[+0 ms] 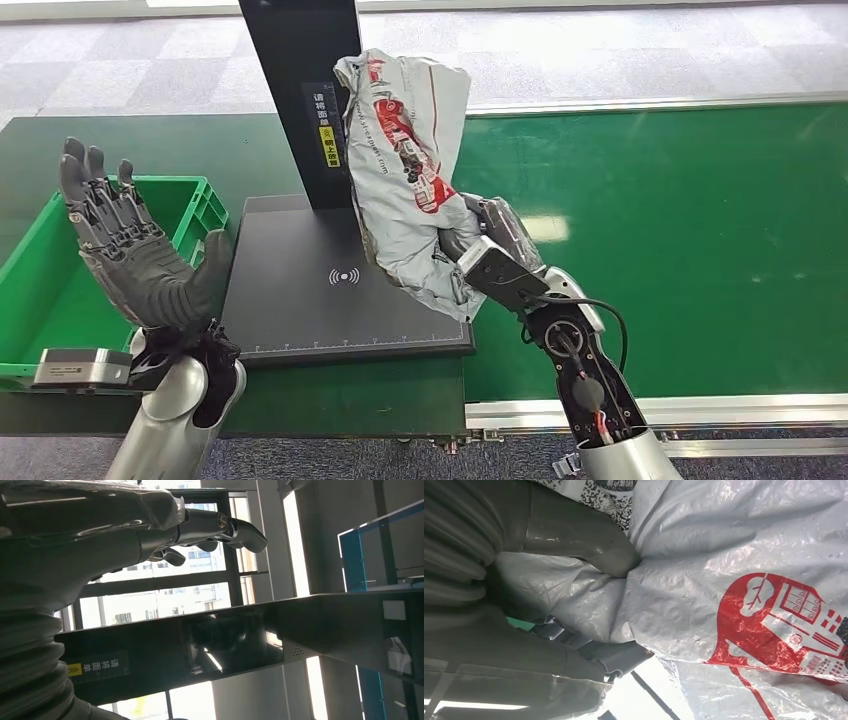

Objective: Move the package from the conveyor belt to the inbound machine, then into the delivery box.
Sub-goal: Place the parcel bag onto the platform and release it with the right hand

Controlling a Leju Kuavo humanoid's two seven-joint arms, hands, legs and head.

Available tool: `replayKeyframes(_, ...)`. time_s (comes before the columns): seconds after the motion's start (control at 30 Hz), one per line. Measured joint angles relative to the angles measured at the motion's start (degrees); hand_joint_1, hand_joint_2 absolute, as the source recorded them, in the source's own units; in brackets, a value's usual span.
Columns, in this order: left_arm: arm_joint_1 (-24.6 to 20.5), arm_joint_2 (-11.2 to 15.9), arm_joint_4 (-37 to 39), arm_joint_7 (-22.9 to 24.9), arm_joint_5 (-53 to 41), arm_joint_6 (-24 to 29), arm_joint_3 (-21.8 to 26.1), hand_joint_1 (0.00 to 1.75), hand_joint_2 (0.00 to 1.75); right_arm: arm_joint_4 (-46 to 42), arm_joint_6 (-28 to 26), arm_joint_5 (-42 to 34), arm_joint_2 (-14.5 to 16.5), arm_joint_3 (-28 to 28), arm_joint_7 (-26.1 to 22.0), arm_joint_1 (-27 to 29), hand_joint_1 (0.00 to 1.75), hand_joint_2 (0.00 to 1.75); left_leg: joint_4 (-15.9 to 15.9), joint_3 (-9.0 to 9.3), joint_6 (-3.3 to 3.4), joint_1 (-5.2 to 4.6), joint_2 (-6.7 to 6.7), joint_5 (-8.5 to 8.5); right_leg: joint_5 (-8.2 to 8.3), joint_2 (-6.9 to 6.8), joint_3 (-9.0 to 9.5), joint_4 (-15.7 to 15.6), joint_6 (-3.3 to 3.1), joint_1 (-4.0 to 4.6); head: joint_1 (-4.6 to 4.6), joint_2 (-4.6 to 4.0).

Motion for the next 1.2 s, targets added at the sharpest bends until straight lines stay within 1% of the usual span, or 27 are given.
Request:
replayKeyframes(0.13,0.67,-0.04,-0.65,0.0,-1.13,-0.7,1.01,0.0,1.75,3.42,1.05,-0.25,0.24,1.72,-0.25,-2.15,1.75,1.75,0.0,-0.03,0.01,-0.01,-0.03,0.0,0.0,-0.01,-0.01,-0.01,0.0,-0.01,0.01,0.01)
replayKeyframes(0.23,1.17,-0.08,-0.9,0.0,-1.8,-0.41,1.16,0.0,1.75,5.36,0.78,0.57,0.26,2.47,0.8,-2.89,1.75,1.75,0.01,-0.03,0.01,-0.02,-0.03,0.0,0.0,-0.01,-0.02,-0.02,0.0,-0.01,0.01,0.01)
replayKeyframes(0.37,1.93,-0.12,-1.19,0.0,-2.12,0.07,1.17,0.0,1.75,7.18,-0.82,1.37,0.28,2.61,2.51,-3.54,0.01,1.75,0.01,-0.03,0.01,-0.01,-0.03,0.0,0.0,-0.01,-0.02,-0.02,0.0,-0.01,0.0,0.01)
replayKeyframes(0.5,2.59,-0.25,-1.66,0.0,-2.72,0.37,1.23,0.0,1.75,8.43,-4.16,2.59,0.29,2.52,5.57,-4.01,0.0,1.75,0.01,-0.01,0.0,-0.01,-0.03,0.0,0.0,0.0,-0.04,-0.02,0.0,0.0,0.0,0.0)
replayKeyframes(0.57,2.68,-0.35,-1.79,0.02,-3.24,0.33,1.23,0.0,1.75,9.18,-4.28,2.46,0.25,2.33,6.1,-4.13,0.0,1.75,0.01,-0.02,0.0,-0.01,-0.03,0.0,0.0,-0.01,-0.03,-0.02,0.0,0.0,-0.01,-0.01)
replayKeyframes(0.63,2.7,-0.47,-1.94,0.15,-3.77,0.17,1.22,0.0,1.75,10.11,-3.03,1.48,0.09,2.03,5.38,-4.17,0.0,1.75,0.01,-0.02,0.0,-0.01,-0.03,0.0,0.0,-0.01,-0.03,-0.02,0.0,0.0,-0.01,-0.01)
replayKeyframes(0.77,2.74,-0.74,-2.36,0.52,-4.61,-0.16,1.18,0.0,1.75,11.97,0.43,-1.16,-0.55,1.39,2.22,-4.16,0.0,1.75,0.01,-0.02,0.01,-0.02,-0.03,0.0,0.0,-0.01,-0.03,-0.02,0.0,-0.01,0.01,-0.01)
replayKeyframes(0.93,2.76,-0.85,-2.52,0.6,-4.81,-0.23,1.16,0.0,1.75,12.62,1.02,-1.64,-0.78,1.06,1.52,-4.16,0.0,1.75,0.01,-0.02,0.01,-0.02,-0.03,0.0,0.0,-0.01,-0.04,-0.02,0.0,-0.01,0.02,0.01)
replayKeyframes(1.1,3.05,-1.31,-3.04,0.72,-5.72,-0.38,1.08,0.0,1.75,14.79,2.02,-2.97,-1.68,0.42,-0.72,-4.14,0.0,1.75,0.01,-0.02,0.01,-0.01,-0.02,0.0,0.0,0.0,-0.04,-0.02,0.0,0.0,0.01,0.01)
replayKeyframes(1.2,3.22,-1.42,-3.2,0.72,-5.79,-0.4,1.07,0.0,1.75,15.35,2.02,-3.06,-1.92,0.37,-0.92,-4.14,0.0,1.75,0.01,-0.02,0.01,-0.01,-0.02,0.0,0.0,0.0,-0.04,-0.02,0.0,0.0,0.01,0.0)
